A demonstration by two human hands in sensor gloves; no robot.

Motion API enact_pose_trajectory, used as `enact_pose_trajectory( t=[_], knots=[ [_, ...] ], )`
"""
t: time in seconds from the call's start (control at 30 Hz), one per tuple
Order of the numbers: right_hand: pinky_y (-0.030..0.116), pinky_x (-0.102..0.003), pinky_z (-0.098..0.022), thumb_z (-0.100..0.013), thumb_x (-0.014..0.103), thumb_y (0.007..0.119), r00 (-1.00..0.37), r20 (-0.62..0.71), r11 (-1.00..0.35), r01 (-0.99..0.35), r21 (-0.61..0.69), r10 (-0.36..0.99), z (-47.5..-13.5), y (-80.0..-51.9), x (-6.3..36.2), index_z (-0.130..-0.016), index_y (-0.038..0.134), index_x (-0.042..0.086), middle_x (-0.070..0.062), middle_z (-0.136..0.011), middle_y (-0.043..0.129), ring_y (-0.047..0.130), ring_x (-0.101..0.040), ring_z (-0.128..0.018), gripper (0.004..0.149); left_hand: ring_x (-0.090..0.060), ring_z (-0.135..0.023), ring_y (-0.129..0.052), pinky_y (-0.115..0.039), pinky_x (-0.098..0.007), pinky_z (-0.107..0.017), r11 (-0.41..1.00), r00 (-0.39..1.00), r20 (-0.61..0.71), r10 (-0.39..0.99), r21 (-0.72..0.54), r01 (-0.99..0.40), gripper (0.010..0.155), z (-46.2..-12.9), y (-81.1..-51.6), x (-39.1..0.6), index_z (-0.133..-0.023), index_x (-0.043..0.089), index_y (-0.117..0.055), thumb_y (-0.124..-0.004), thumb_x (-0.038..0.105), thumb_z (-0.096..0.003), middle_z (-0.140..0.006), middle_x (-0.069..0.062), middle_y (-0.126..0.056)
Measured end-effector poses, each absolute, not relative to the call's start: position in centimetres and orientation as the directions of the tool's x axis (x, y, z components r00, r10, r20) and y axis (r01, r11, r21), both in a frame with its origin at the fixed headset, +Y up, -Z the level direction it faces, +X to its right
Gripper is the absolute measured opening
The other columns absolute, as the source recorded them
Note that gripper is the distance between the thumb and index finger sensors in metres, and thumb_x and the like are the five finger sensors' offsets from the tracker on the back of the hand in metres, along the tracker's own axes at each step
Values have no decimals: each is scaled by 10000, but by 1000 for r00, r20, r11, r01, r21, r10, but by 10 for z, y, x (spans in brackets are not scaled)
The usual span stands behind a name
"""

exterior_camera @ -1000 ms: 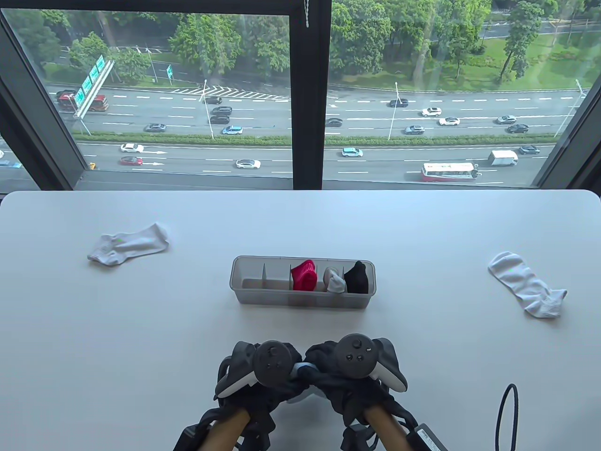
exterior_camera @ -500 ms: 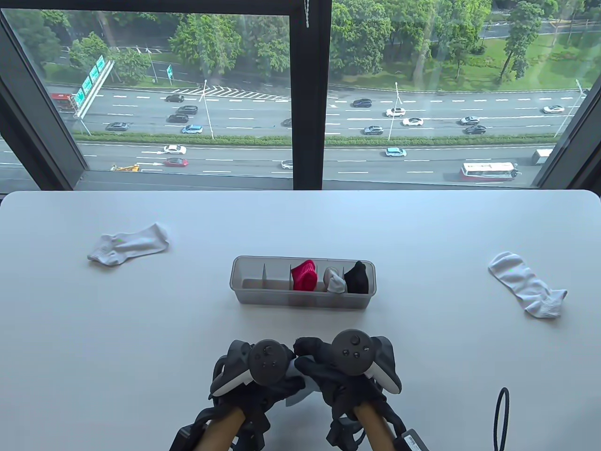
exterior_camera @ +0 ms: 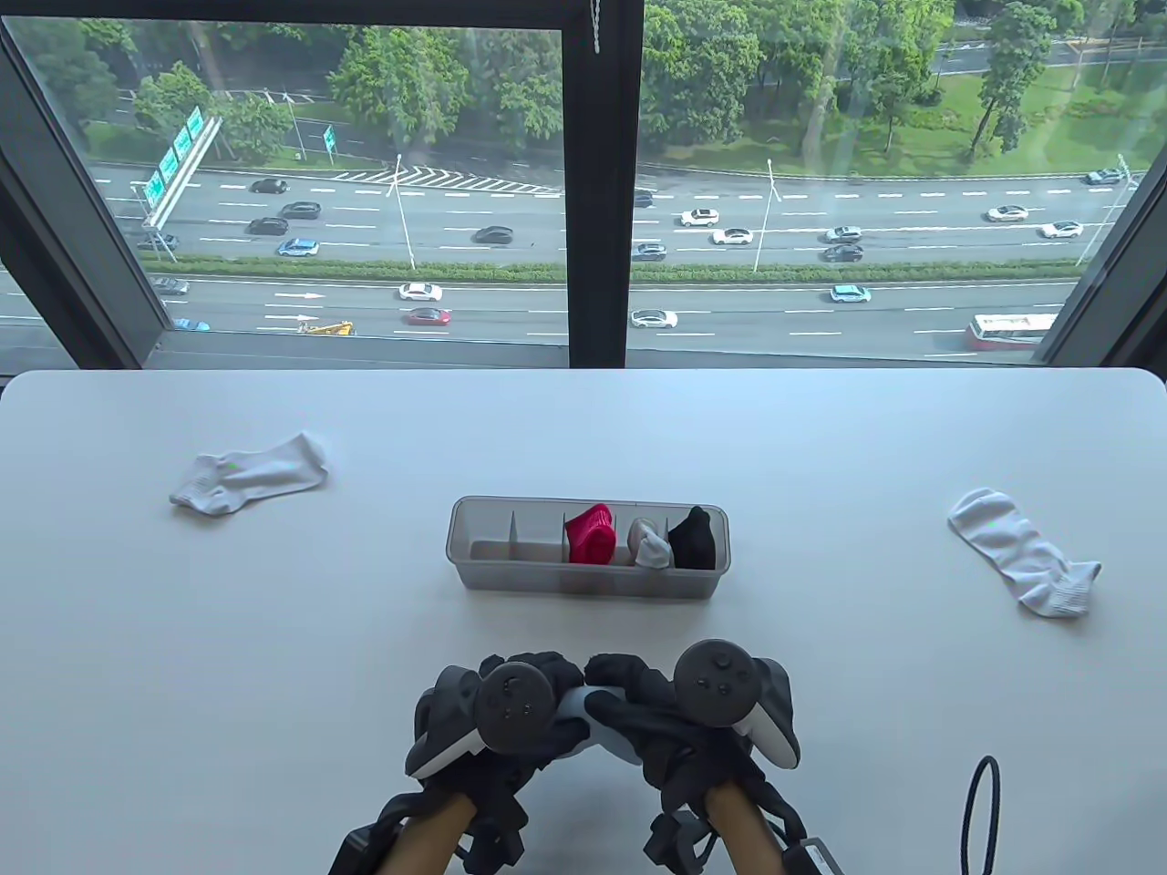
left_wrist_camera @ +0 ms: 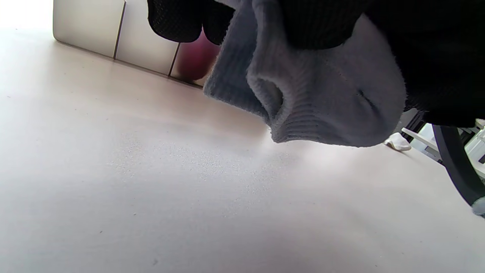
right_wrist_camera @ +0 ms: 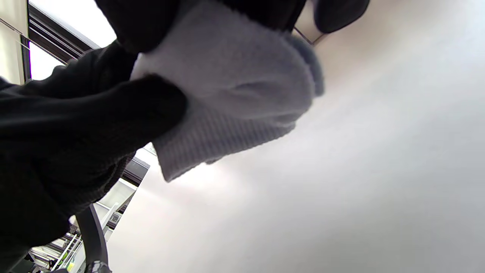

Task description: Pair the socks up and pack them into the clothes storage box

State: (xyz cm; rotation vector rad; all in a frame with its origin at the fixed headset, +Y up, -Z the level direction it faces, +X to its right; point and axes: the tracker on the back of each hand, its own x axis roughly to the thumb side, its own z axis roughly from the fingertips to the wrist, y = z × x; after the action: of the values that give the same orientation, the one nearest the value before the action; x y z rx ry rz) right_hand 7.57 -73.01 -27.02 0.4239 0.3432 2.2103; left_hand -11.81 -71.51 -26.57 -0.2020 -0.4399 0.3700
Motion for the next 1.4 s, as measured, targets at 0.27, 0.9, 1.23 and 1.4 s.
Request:
enact_pose_trajectory(
  t=[0.27, 0.9, 1.23, 1.4],
  knots=[
    [544, -628, -744, -547, 364, 773, -652, 271, -705, -635, 314, 708, -267, -724, 73, -1040, 578, 245, -74, -917, 841, 879, -208, -800, 543, -492, -1032, -590, -412, -702, -756, 882, 835, 351, 424, -368, -293, 609, -268, -720, -120, -1025, 87, -496, -630, 401, -521, -1089, -205, -588],
    [555, -616, -737, -591, 416, 664, -602, 236, -646, -694, 318, 763, -266, -725, 74, -1044, 573, 86, -85, -825, 879, 906, -221, -731, 568, -451, -988, -710, -506, -685, -748, 944, 852, 407, 329, -136, -300, 624, -255, -709, -113, -989, 99, -587, -756, 423, -483, -1068, -166, -670],
    [584, -596, -738, -572, 384, 710, -607, 279, -667, -693, 274, 745, -262, -723, 69, -1052, 577, 199, -123, -881, 855, 908, -221, -742, 531, -453, -922, -761, -499, -688, -742, 944, 865, 386, 320, -210, -256, 622, -259, -717, -115, -927, 102, -608, -675, 523, -474, -980, -163, -745],
    [603, -580, -731, -599, 410, 651, -619, 252, -669, -690, 278, 744, -261, -724, 64, -1041, 581, 137, -97, -801, 887, 926, -195, -673, 524, -442, -875, -836, -542, -689, -724, 950, 883, 370, 289, -224, -217, 593, -258, -717, -113, -869, 101, -680, -739, 525, -459, -931, -152, -815]
  ],
)
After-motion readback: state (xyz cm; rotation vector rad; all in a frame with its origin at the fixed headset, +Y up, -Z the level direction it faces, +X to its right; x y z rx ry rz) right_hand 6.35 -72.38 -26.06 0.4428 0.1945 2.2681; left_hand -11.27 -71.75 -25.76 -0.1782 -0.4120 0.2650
